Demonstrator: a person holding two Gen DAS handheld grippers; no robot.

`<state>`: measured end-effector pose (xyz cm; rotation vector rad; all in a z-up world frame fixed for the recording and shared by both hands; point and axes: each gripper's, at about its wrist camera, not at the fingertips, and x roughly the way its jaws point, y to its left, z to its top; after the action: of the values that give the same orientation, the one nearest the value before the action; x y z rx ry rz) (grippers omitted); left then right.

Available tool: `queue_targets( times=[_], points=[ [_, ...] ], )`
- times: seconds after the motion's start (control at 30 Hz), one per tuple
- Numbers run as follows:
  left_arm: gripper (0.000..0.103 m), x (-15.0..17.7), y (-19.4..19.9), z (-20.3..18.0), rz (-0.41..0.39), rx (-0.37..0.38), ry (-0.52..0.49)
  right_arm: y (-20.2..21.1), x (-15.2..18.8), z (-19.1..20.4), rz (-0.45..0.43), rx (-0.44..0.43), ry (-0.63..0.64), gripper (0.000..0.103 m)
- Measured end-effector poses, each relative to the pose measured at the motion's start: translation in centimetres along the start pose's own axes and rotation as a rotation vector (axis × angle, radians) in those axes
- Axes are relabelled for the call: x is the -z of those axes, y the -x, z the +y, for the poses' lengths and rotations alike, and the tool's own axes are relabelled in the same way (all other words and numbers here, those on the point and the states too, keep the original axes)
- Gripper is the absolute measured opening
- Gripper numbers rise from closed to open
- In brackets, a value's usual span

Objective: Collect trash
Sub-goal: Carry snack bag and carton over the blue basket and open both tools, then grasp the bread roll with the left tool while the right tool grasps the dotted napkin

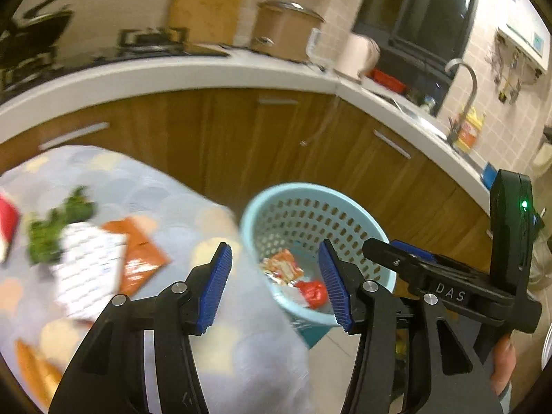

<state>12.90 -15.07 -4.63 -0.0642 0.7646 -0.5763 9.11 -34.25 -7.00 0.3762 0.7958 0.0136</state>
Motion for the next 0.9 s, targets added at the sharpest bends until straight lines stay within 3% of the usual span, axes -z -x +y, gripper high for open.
queue_targets(
  times=[0.17,0.33,0.4,0.43,0.5,0.8,0.9],
  points=[
    [0.067,1.1,5.3,4.1,-0.061,-0.088,0.070,0.4,0.8,6.7,-0.043,-0.062,0.169,0.058],
    [0.078,3.3,10.9,8.5,-0.139,-0.260,0.170,-0.8,2.1,11.2,-0.029,-0.147,0.236,0.057],
    [0.083,4.6,12.6,10.3,-0.158,-0.315,0.224,-1.7,2.8,12.7,-0.017,-0.187,0.249,0.051],
    [0.087,5.2,13.2,11.0,-0.159,-0.335,0.246,-2.1,3.2,13.2,-0.013,-0.206,0.250,0.042],
    [0.090,6.5,13.8,12.2,-0.151,-0.342,0.268,-3.4,3.8,14.6,-0.003,-0.238,0.252,0.034],
    [0.090,9.9,10.2,14.4,-0.008,-0.280,0.367,-6.8,4.9,18.3,0.033,-0.265,0.287,0.034],
    [0.090,10.2,9.1,14.3,0.018,-0.293,0.363,-7.4,4.9,18.5,0.043,-0.250,0.288,0.034]
  ],
)
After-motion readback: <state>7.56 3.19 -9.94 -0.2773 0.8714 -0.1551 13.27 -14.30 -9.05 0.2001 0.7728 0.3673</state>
